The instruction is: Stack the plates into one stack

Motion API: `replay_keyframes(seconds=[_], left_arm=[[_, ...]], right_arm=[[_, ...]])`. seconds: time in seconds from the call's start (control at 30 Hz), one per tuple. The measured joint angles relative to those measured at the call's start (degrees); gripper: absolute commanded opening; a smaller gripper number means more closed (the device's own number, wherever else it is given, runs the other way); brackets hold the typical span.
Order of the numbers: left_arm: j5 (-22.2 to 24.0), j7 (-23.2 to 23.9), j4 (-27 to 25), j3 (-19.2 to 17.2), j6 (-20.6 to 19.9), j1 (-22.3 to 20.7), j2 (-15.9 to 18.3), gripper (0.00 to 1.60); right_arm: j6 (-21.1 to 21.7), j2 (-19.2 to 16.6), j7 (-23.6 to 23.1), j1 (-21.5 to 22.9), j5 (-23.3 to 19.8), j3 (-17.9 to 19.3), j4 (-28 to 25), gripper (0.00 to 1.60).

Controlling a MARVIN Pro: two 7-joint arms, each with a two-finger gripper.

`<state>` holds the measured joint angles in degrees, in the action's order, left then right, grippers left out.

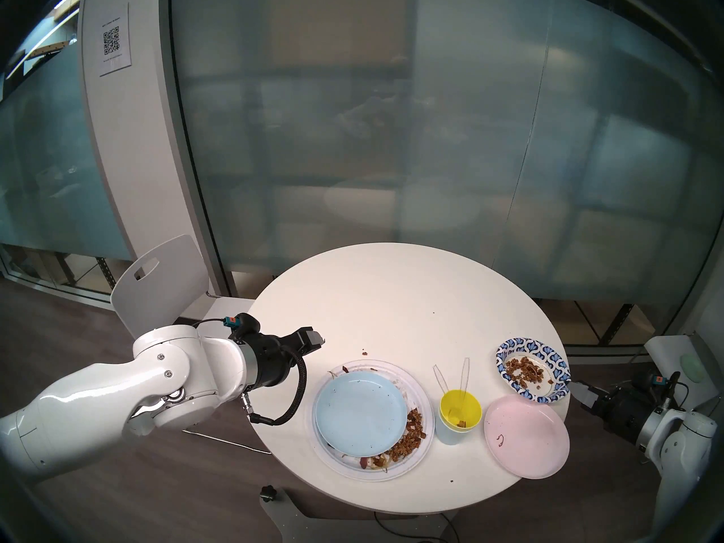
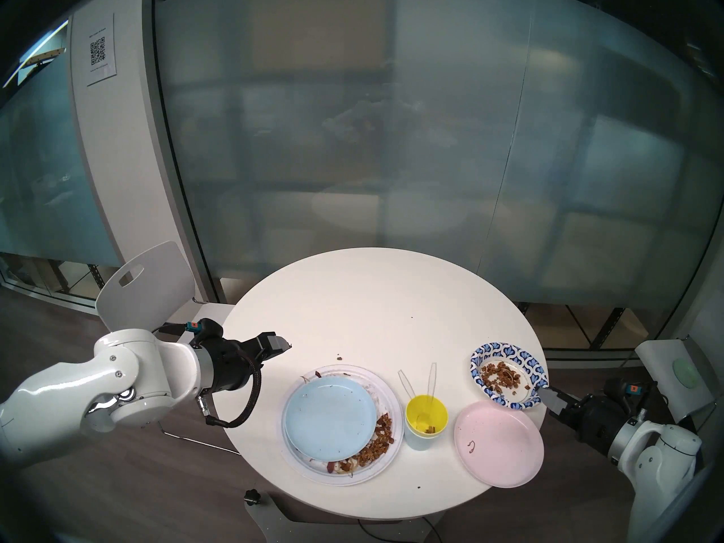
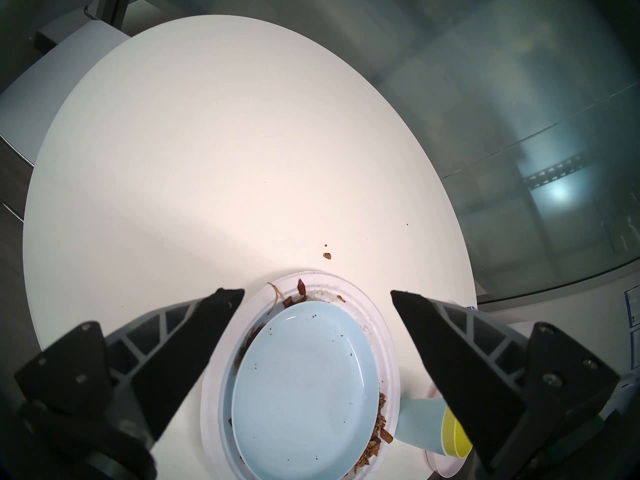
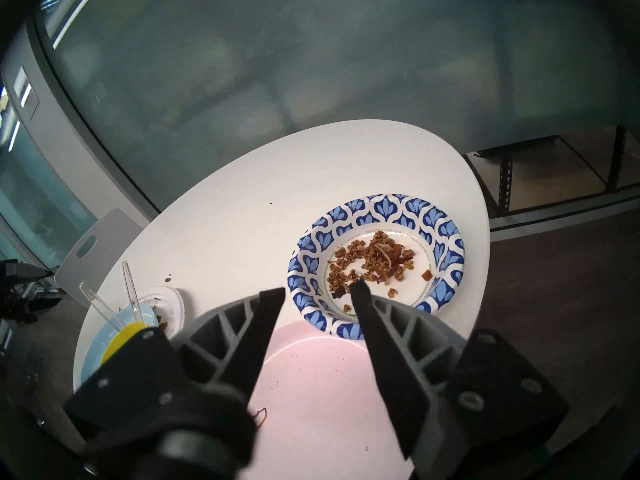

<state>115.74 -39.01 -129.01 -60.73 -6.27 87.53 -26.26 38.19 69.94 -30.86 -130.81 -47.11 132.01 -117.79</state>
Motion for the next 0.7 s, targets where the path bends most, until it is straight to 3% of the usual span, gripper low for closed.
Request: replay_keyframes(seconds=[0.37, 0.7], left_arm=[[1.1, 1.6, 0.5, -0.5, 1.0, 0.9, 1.2, 1.60], [2.3, 3.6, 2.4, -0.7, -0.2, 0.9, 1.9, 1.60]], right_arm=[[2.9, -2.2, 0.0, 5.1, -3.0, -2.0, 6.0, 1.02], [2.5, 0.0, -0.1, 3.3, -3.0, -0.2, 4.3, 1.09]])
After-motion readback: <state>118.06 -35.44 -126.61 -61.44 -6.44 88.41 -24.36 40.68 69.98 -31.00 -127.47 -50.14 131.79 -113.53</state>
